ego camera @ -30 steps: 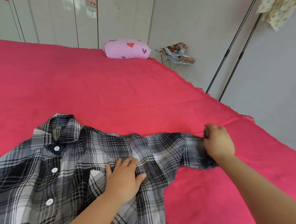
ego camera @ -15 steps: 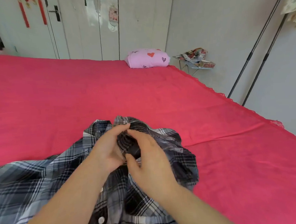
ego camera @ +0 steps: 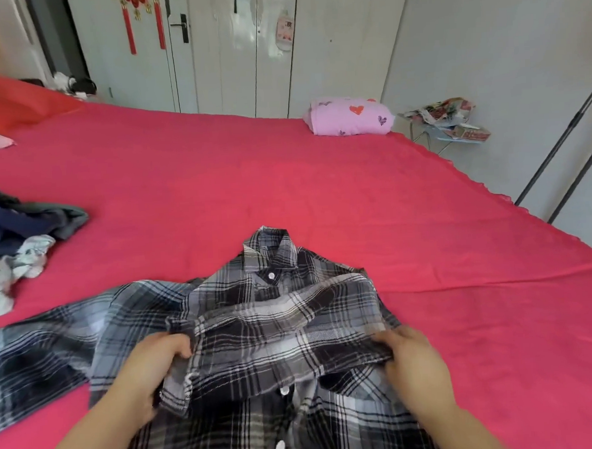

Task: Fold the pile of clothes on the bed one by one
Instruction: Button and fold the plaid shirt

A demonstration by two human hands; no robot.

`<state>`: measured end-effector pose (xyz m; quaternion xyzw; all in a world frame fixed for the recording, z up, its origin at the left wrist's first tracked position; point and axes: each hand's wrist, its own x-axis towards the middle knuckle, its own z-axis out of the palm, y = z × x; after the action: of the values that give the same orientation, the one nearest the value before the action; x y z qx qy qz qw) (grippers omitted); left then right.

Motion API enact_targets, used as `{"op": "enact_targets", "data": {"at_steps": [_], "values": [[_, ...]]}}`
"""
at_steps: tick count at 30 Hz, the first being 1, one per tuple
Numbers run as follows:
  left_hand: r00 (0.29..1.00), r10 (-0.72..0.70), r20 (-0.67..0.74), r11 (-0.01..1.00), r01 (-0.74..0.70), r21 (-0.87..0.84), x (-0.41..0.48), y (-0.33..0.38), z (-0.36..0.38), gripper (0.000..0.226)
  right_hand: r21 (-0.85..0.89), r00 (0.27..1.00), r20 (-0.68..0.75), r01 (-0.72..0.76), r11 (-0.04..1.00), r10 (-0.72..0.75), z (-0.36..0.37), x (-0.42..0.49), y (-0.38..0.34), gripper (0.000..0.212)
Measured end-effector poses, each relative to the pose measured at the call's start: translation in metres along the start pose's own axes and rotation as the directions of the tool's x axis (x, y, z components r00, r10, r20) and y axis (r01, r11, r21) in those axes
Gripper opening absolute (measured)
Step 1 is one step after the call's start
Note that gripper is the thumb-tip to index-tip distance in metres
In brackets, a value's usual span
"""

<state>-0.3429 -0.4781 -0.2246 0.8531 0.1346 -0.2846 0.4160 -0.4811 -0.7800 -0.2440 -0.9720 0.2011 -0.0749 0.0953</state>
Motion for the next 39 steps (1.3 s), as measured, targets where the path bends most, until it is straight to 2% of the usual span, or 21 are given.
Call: {"op": "enact_targets", "data": {"at_steps": [2, 3, 5, 6, 7, 9, 11, 13, 15, 18, 22, 23, 25, 28, 32, 34, 36, 37, 39], "values": [[0.997, 0.020, -0.077, 0.971, -0.038, -0.235, -0.025, -0.021, 0.001, 0.008, -0.009, 0.999, 0.011, 0.034, 0.999, -0.034, -0.001, 0.000, 0.004, 0.043], [0.995, 0.032, -0.100, 0.962, -0.058, -0.268, -0.032, -0.025, 0.004, 0.020, -0.023, 0.991, 0.116, 0.068, 0.997, -0.064, -0.003, 0.001, 0.006, 0.042], [0.988, 0.089, -0.125, 0.968, -0.115, -0.224, -0.038, -0.029, 0.012, 0.040, -0.045, 0.894, 0.436, 0.130, 0.991, -0.097, -0.014, 0.008, 0.007, 0.045], [0.983, 0.111, -0.148, 0.978, -0.135, -0.157, -0.038, -0.027, 0.014, 0.049, -0.025, 0.841, 0.532, 0.130, 0.991, -0.097, -0.021, 0.015, 0.004, 0.046], [0.976, 0.128, -0.177, 0.986, -0.144, -0.087, -0.034, -0.027, 0.016, 0.059, 0.008, 0.819, 0.564, 0.120, 0.993, -0.104, -0.029, 0.023, 0.000, 0.045], [0.953, 0.199, -0.230, 0.978, -0.179, 0.103, -0.028, -0.026, 0.019, 0.068, -0.004, 0.870, 0.484, 0.111, 0.994, -0.095, -0.039, 0.047, -0.007, 0.036], [0.903, 0.306, -0.300, 0.942, -0.242, 0.232, -0.020, -0.027, 0.021, 0.050, -0.080, 0.950, 0.307, 0.080, 0.994, -0.052, -0.036, 0.078, -0.009, 0.037], [0.861, 0.348, -0.370, 0.927, -0.256, 0.276, -0.010, -0.026, 0.020, 0.039, -0.078, 0.982, 0.190, 0.039, 0.996, -0.023, -0.027, 0.109, -0.006, 0.042], [0.851, 0.325, -0.412, 0.943, -0.261, 0.205, -0.002, -0.026, 0.020, 0.034, -0.068, 0.986, 0.167, 0.017, 0.998, -0.006, -0.017, 0.137, -0.001, 0.050], [0.843, 0.307, -0.443, 0.951, -0.294, 0.099, 0.004, -0.026, 0.020, 0.019, -0.143, 0.973, 0.233, 0.030, 0.989, 0.004, -0.001, 0.171, 0.008, 0.059], [0.839, 0.302, -0.452, 0.948, -0.314, 0.050, 0.014, -0.026, 0.021, 0.016, -0.209, 0.930, 0.365, 0.125, 0.970, -0.041, 0.027, 0.189, 0.016, 0.048], [0.839, 0.297, -0.456, 0.949, -0.311, 0.047, 0.015, -0.026, 0.021, 0.020, -0.198, 0.936, 0.350, 0.101, 0.975, -0.026, 0.030, 0.191, 0.018, 0.040], [0.822, 0.305, -0.480, 0.947, -0.314, 0.064, 0.019, -0.027, 0.021, 0.031, -0.202, 0.973, 0.225, -0.013, 0.979, 0.059, 0.029, 0.194, 0.025, 0.029], [0.802, 0.295, -0.520, 0.947, -0.316, 0.050, 0.024, -0.028, 0.018, 0.042, -0.190, 0.976, 0.051, -0.197, 0.962, 0.210, 0.024, 0.196, 0.038, 0.024], [0.818, 0.224, -0.530, 0.962, -0.272, -0.013, 0.030, -0.028, 0.014, 0.049, 0.061, 0.962, -0.016, -0.272, 0.960, 0.273, 0.024, 0.185, 0.043, 0.028], [0.841, 0.196, -0.504, 0.966, -0.254, -0.050, 0.029, -0.029, 0.015, 0.050, 0.224, 0.968, -0.056, -0.227, 0.948, 0.245, 0.025, 0.175, 0.039, 0.041], [0.859, 0.197, -0.473, 0.962, -0.262, -0.076, 0.020, -0.030, 0.017, 0.048, 0.289, 0.987, -0.084, -0.111, 0.951, 0.140, 0.023, 0.155, 0.033, 0.044], [0.866, 0.207, -0.454, 0.962, -0.265, -0.067, 0.015, -0.031, 0.019, 0.054, 0.286, 0.994, -0.077, -0.050, 0.957, 0.075, 0.021, 0.140, 0.031, 0.042], [0.876, 0.243, -0.418, 0.966, -0.259, 0.018, 0.007, -0.034, 0.021, 0.079, 0.250, 0.994, -0.012, 0.109, 0.962, -0.109, 0.016, 0.102, 0.029, 0.049]]}}
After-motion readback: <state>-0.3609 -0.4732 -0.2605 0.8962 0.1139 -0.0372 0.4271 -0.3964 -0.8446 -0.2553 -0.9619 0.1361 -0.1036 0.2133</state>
